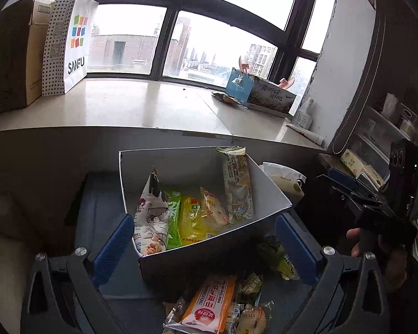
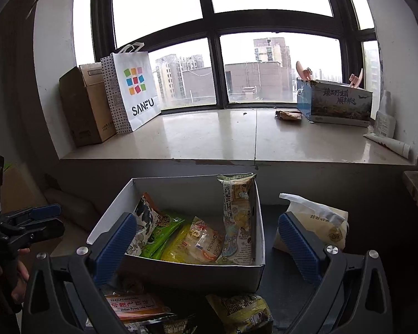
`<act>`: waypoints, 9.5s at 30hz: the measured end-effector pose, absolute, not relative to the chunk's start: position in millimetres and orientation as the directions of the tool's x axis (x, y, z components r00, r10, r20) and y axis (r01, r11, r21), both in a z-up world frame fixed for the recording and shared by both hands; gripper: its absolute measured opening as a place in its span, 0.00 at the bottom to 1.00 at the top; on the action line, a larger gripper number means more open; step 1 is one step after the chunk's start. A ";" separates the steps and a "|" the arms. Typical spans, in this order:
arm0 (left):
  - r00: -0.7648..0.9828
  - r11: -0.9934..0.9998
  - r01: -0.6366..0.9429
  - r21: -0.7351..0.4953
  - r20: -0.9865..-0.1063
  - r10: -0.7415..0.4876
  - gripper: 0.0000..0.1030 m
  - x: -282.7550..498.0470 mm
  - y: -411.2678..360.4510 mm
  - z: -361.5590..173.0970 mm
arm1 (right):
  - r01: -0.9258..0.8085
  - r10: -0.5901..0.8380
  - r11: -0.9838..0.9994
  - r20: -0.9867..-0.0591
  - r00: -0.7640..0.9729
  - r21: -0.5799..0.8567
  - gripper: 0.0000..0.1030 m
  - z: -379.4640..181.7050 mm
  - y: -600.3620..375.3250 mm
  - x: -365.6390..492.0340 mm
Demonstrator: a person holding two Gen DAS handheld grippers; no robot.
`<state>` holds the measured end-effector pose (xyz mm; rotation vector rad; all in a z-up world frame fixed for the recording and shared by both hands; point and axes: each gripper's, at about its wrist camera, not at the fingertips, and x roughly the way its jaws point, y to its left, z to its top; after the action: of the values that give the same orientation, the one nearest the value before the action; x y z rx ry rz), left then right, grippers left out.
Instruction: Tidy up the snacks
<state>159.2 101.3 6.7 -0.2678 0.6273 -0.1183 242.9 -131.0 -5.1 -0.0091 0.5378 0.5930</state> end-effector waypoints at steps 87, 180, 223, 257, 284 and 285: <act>0.654 0.928 0.139 -0.347 -0.671 -0.348 0.12 76.0 89.6 -70.7 | -0.522 0.512 0.833 -0.619 0.596 0.186 1.00 -124.2 -228.1 84.1; 0.848 0.949 0.066 -0.308 -0.484 -0.216 1.00 63.5 72.0 -11.3 | -0.597 0.632 0.767 -0.439 0.639 0.235 1.00 -40.9 -197.8 139.4; 0.792 0.916 0.020 -0.402 -0.553 -0.260 1.00 3.9 68.7 -73.8 | -0.459 0.353 0.886 -0.746 0.565 0.072 1.00 -180.3 -184.9 198.0; 0.565 0.921 -0.306 -0.243 -0.825 -0.030 0.99 191.7 88.5 -157.4 | -0.438 0.523 0.847 -0.624 0.581 0.303 0.46 -139.1 -233.8 122.0; 0.804 0.952 -0.021 -0.306 -0.572 -0.166 0.33 90.6 71.7 -59.3 | -0.522 0.564 0.809 -0.605 0.562 0.269 0.46 -123.7 -200.0 111.3; 0.812 0.952 -0.003 -0.305 -0.557 -0.176 0.33 87.8 70.3 -53.2 | -0.533 0.573 0.802 -0.598 0.561 0.269 0.46 -118.5 -196.0 112.8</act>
<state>87.8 70.3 -53.2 -0.3007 0.6192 -0.0935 112.8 -196.0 -118.5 0.0598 0.7259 0.6521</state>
